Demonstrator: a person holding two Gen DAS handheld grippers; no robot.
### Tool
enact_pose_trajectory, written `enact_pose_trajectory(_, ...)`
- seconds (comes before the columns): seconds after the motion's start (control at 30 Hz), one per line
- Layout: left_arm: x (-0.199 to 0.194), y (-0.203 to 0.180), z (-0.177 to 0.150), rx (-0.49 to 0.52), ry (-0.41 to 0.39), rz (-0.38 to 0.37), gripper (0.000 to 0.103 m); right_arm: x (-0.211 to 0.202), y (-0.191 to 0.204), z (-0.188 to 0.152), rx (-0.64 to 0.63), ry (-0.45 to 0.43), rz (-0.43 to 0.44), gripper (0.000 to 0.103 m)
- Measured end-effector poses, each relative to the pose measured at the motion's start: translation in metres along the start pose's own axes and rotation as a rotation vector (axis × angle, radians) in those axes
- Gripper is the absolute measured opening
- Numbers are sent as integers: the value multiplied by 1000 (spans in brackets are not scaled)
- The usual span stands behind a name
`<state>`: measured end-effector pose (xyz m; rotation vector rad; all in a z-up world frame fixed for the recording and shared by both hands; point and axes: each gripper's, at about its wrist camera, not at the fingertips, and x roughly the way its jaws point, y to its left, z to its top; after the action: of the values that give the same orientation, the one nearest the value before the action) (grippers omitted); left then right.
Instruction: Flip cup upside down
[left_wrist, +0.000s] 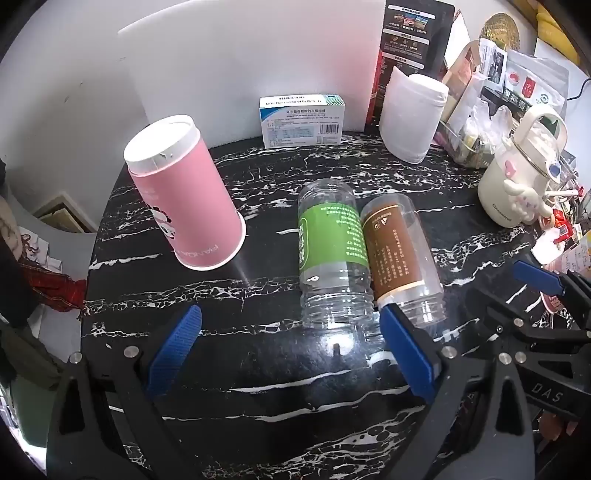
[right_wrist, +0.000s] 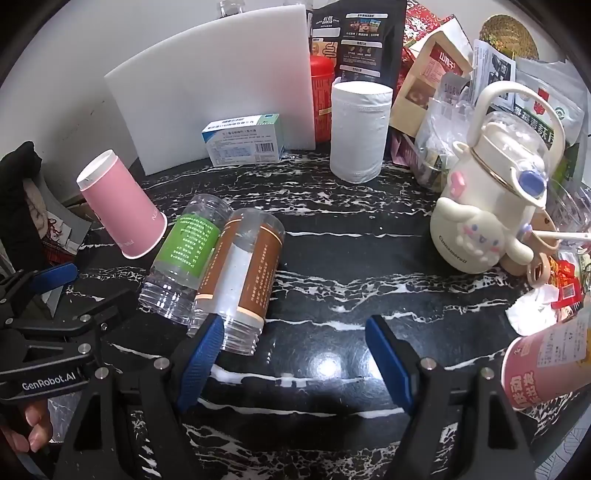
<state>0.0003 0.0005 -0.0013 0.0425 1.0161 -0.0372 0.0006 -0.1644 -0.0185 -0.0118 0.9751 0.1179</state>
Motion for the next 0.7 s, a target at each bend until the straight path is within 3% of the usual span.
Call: enact_pose_trajectory(0.7,-2,1,-2,1,-2,-2,97,-2,1,0,-1,1,3,79)
